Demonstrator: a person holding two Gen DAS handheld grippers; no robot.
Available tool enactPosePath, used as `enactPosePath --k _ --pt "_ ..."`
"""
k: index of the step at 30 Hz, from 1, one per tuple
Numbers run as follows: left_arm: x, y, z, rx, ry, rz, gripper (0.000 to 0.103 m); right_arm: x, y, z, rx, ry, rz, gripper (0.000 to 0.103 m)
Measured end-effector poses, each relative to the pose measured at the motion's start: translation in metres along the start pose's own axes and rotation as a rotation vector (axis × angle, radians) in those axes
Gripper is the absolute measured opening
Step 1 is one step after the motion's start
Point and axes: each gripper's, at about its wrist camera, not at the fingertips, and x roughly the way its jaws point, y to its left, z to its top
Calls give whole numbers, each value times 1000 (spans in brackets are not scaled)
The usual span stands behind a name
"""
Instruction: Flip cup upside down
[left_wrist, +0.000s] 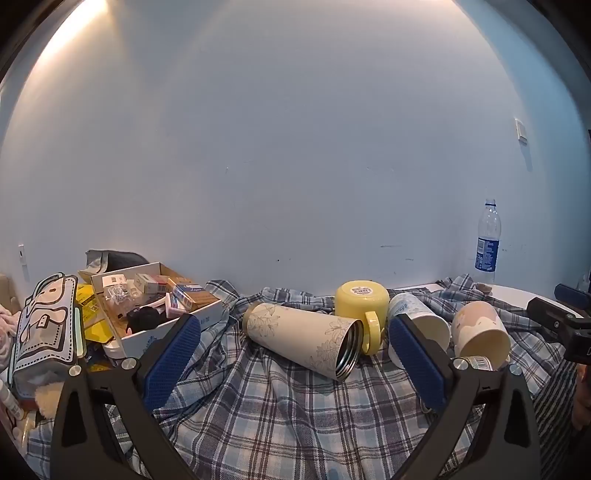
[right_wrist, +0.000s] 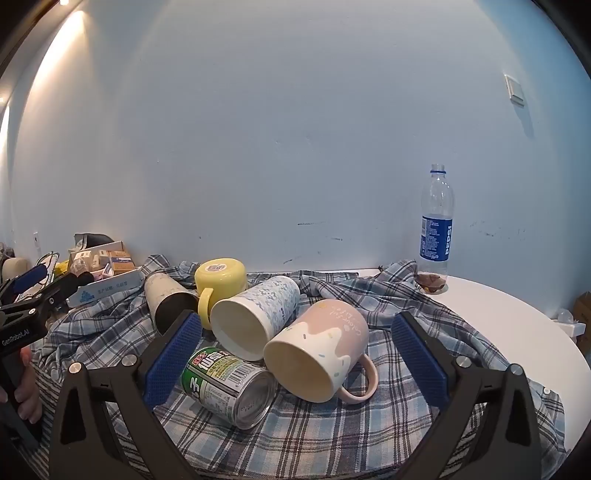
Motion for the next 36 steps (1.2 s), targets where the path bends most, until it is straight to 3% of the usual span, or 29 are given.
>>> enactPosePath --k 10,17,23,36 --pt "0 0 0 2 -5 0 103 -6 0 1 3 -19 -2 102" --pt "-7 0 3 -7 -55 -7 103 -6 1 3 -10 -28 3 93" --pt "-18 0 3 -6 -98 34 103 -6 1 2 -13 -28 6 91" --pt "-17 -3 3 37 -74 22 103 -5 2 1 -17 -23 5 91"
